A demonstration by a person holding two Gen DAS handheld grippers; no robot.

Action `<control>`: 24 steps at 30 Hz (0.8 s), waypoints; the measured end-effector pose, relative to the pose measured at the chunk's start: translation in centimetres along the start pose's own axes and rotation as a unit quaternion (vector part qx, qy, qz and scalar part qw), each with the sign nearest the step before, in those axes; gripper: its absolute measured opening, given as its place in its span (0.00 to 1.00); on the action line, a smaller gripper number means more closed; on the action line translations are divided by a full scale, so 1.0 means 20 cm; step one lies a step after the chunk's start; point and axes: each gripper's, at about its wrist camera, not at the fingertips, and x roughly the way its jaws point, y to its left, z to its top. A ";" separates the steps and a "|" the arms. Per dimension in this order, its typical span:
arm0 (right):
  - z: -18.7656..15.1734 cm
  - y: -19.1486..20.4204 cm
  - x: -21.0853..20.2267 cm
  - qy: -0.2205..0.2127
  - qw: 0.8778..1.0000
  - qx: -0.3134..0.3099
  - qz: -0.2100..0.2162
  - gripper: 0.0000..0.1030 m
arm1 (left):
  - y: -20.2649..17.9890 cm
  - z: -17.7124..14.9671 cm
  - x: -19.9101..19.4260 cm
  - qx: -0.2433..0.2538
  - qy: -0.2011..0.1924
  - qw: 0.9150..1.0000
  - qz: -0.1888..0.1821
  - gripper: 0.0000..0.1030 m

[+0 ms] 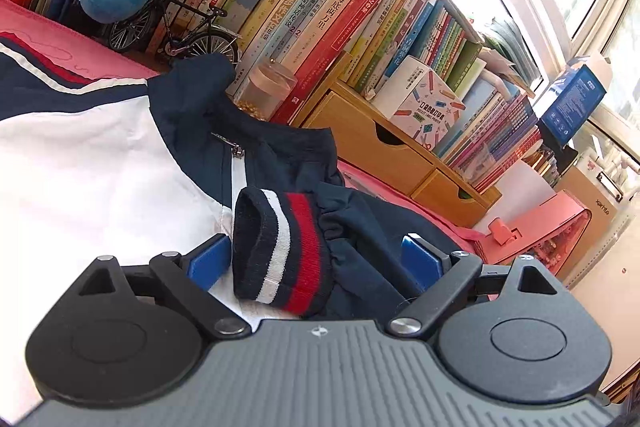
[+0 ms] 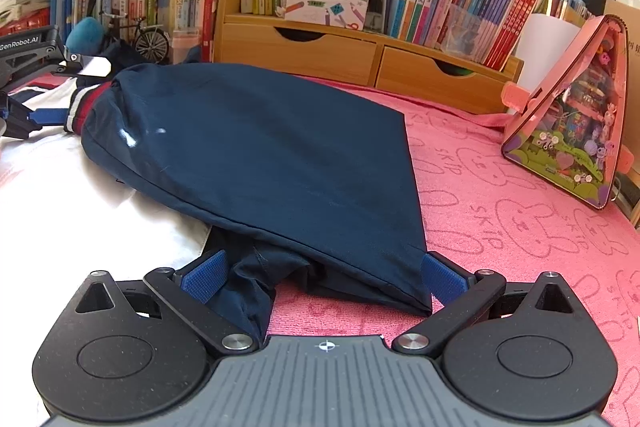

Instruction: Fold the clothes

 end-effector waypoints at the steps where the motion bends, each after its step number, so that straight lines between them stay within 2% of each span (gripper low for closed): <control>1: 0.00 0.00 0.00 0.000 1.000 0.000 0.000 1.00 | 0.00 0.00 0.00 0.002 -0.002 1.000 -0.003 0.81; 3: 0.00 -0.01 0.00 0.001 1.000 0.003 0.002 1.00 | -0.01 0.00 -0.01 0.007 -0.004 1.000 -0.004 0.77; 12: 0.00 -0.02 0.01 0.005 1.000 0.011 0.009 1.00 | 0.02 -0.01 0.01 -0.009 0.001 1.000 0.005 0.77; 16: 0.00 -0.03 0.02 0.008 1.000 0.017 0.014 1.00 | 0.00 0.00 0.02 -0.004 0.010 0.999 0.030 0.71; 20: 0.00 -0.04 0.02 0.010 1.000 0.022 0.018 1.00 | -0.08 0.00 0.06 0.044 0.024 0.997 0.066 0.70; 21: 0.00 -0.04 0.02 0.011 1.000 0.023 0.019 1.00 | -0.10 0.00 0.07 0.059 0.028 0.995 0.077 0.71; 23: 0.00 -0.04 0.02 0.011 0.999 0.024 0.020 1.00 | -0.15 0.00 0.10 0.082 0.048 0.993 0.076 0.93; 24: 0.00 -0.04 0.02 0.012 0.999 0.025 0.020 1.00 | -0.17 0.00 0.12 0.093 0.059 0.991 0.074 0.97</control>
